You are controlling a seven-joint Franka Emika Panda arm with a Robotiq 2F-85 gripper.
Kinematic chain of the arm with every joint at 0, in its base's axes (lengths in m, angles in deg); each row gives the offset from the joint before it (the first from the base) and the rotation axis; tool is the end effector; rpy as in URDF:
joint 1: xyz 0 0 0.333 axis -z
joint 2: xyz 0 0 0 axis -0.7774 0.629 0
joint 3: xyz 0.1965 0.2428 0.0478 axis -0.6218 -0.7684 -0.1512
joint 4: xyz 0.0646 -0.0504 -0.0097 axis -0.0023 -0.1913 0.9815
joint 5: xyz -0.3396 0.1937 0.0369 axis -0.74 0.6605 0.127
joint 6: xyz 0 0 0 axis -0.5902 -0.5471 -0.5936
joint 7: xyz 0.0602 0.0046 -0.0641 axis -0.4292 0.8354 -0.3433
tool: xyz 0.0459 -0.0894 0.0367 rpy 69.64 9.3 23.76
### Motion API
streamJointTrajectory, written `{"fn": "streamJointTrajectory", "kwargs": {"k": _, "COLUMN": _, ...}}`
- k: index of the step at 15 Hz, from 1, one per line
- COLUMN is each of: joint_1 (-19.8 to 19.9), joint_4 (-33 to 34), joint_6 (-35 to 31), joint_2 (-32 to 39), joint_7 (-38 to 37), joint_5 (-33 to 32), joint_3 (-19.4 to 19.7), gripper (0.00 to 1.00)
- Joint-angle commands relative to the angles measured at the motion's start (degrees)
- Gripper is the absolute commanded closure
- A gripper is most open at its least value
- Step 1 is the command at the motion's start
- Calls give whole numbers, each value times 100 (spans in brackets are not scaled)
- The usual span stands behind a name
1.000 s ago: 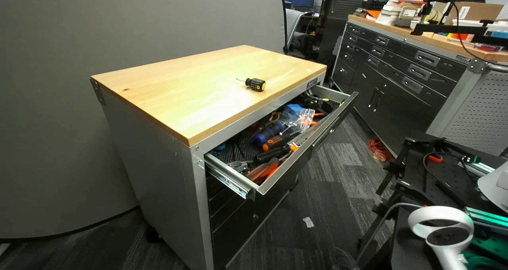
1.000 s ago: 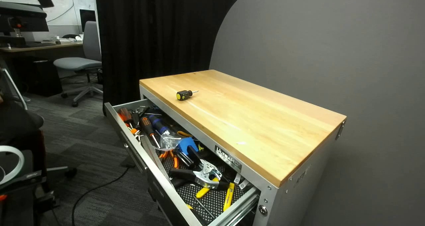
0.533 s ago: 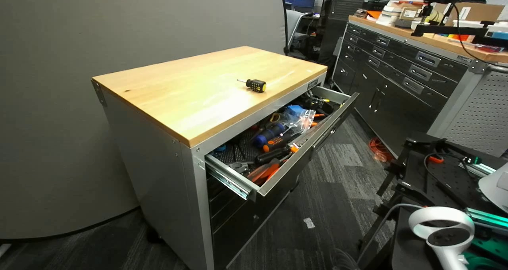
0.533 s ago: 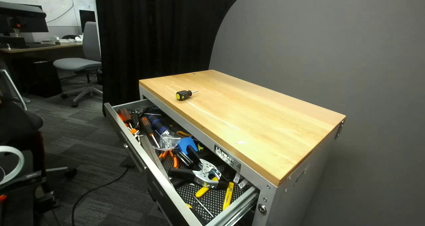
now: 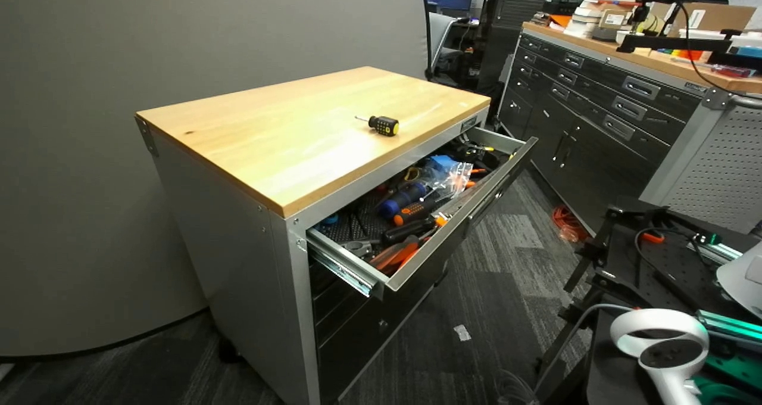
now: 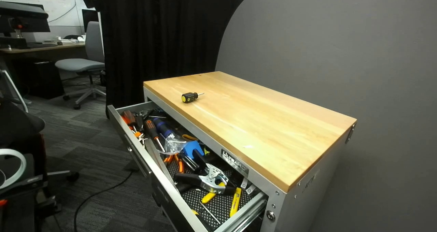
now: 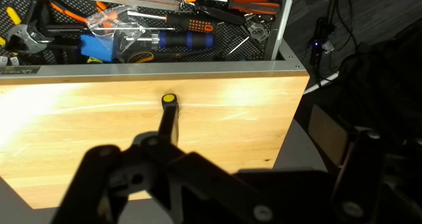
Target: Put the screwdriver in the drawer then close it
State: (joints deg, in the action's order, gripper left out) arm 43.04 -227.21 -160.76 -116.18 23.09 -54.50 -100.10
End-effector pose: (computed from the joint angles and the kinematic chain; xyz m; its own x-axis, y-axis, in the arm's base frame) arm 0.3593 0.1856 0.5305 0.9434 0.0333 0.3299 0.0540 -0.9971 -0.0537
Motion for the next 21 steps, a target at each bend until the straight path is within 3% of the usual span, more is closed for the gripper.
{"fn": "streamJointTrajectory", "kwargs": {"k": 1, "joint_1": -69, "joint_4": 132, "joint_6": -251, "joint_2": 525, "joint_7": -86, "joint_5": -41, "joint_3": -90, "gripper": 0}}
{"fn": "streamJointTrajectory", "kwargs": {"k": 5, "joint_1": 64, "joint_4": 197, "joint_6": -1057, "joint_2": 1171, "joint_7": -121, "joint_5": -448, "joint_3": -249, "gripper": 0}}
{"fn": "streamJointTrajectory", "kwargs": {"k": 8, "joint_1": 279, "joint_4": 421, "joint_6": -1495, "joint_2": 1700, "joint_7": -236, "joint_5": -1163, "joint_3": -288, "gripper": 0}}
{"fn": "streamJointTrajectory", "kwargs": {"k": 13, "joint_1": 550, "joint_4": 894, "joint_6": -1588, "joint_2": 2463, "joint_7": -794, "joint_5": -2360, "joint_3": -235, "gripper": 0}}
{"fn": "streamJointTrajectory", "kwargs": {"k": 14, "joint_1": 340, "joint_4": 584, "joint_6": -1536, "joint_2": 2183, "joint_7": -498, "joint_5": -2030, "joint_3": -65, "gripper": 0}}
{"fn": "streamJointTrajectory", "kwargs": {"k": 18, "joint_1": 358, "joint_4": 788, "joint_6": -1538, "joint_2": 2473, "joint_7": -667, "joint_5": -2258, "joint_3": -34, "gripper": 0}}
{"fn": "streamJointTrajectory", "kwargs": {"k": 21, "joint_1": 273, "joint_4": 1259, "joint_6": -1570, "joint_2": 3044, "joint_7": -363, "joint_5": -2292, "joint_3": 27, "gripper": 0}}
